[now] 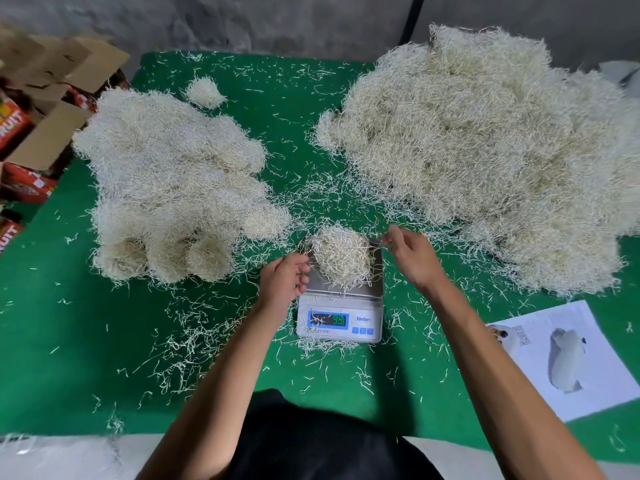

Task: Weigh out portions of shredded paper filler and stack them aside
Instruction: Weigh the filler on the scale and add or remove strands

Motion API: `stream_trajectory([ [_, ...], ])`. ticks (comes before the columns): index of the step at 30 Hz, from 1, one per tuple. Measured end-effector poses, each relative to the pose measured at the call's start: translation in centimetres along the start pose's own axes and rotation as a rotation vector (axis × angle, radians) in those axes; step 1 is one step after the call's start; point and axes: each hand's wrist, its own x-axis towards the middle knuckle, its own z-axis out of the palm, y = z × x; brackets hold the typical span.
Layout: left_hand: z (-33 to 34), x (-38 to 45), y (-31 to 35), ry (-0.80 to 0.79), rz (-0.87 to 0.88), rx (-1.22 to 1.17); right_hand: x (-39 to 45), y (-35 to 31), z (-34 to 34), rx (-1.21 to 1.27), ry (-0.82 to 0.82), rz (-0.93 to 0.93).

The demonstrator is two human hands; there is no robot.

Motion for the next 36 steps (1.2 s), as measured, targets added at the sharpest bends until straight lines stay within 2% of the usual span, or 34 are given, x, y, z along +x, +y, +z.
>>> stream_trajectory([
  [3,0.0,0.0,-0.6,-0.019,-0.025,0.037,-0.6,3.4,-0.1,-0.125,0.155,0.069],
  [5,0.1,-0.1,-1.1,-0.028,-0.049,0.06,-1.3,6.5,-0.2,-0.201,0.183,0.157],
  [12,0.6,-0.2,-3.8,0.092,-0.216,0.17,-5.4,16.2,0.4,-0.445,-0.022,0.509],
  [15,0.8,-0.5,-4.9,0.1,-0.224,0.182,-7.2,17.5,2.6,-0.586,-0.09,0.424],
  [19,1.0,-1.0,-6.1,0.098,-0.239,0.21,-9.6,16.5,5.5,-0.582,-0.143,0.196],
  [24,0.5,-0.6,-6.6,0.113,-0.244,0.189,-11.2,16.6,5.0,-0.514,-0.265,0.048],
  [28,0.1,-0.3,-6.8,0.151,-0.242,0.165,-9.4,16.1,4.7,-0.573,-0.214,0.002],
  [30,-0.1,-0.1,-6.8,0.169,-0.245,0.149,-8.9,15.9,5.1,-0.511,-0.203,-0.015],
  [36,-0.9,0.1,-6.4,0.166,-0.216,0.115,-8.3,15.9,6.1,-0.433,-0.176,0.127],
])
